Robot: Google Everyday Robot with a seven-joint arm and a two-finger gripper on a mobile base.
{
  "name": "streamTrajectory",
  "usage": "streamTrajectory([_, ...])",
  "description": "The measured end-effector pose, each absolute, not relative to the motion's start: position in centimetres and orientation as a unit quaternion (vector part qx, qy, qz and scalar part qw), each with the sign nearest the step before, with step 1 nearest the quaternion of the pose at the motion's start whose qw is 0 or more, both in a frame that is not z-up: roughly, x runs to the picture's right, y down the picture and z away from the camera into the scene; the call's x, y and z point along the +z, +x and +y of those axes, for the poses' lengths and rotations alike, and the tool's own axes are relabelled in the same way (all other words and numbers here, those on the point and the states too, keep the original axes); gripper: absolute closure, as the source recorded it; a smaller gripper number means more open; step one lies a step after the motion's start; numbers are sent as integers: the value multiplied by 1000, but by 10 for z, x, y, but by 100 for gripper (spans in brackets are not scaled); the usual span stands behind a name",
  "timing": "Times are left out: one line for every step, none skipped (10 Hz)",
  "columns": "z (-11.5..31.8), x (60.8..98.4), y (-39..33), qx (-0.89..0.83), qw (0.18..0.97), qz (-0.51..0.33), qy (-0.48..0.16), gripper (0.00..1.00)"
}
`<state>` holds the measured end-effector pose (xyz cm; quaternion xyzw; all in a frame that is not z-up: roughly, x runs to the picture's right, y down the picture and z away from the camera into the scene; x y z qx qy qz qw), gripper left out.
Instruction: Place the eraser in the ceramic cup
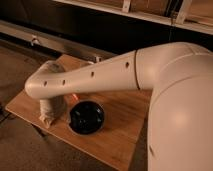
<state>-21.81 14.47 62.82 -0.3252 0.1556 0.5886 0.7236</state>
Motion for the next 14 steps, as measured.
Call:
streamTrajectory([141,632,-226,604,711,154,-324,35])
streamTrajectory([134,639,-234,624,699,151,-315,35])
streamTrajectory([130,645,-237,634,695,151,-305,35])
streamTrajectory([125,654,-240,645,693,150,-283,35])
streamTrajectory([122,660,-242,653,693,150,-268,35])
streamTrajectory([118,662,-248,663,690,145,-254,35])
streamTrajectory([116,664,-247,670,684,145,-249,35])
streamTrajectory([115,664,-245,671,683,146,-248,35])
streamTrajectory([116,664,-247,670,684,145,-248,35])
streamTrajectory([117,664,-247,670,684,146,-249,35])
streamTrajectory([117,664,-247,670,684,146,-249,35])
streamTrajectory([117,664,-247,671,684,146,-248,35])
streamTrajectory([117,664,-247,670,684,146,-249,35])
streamTrajectory([117,664,-247,670,684,146,-249,35])
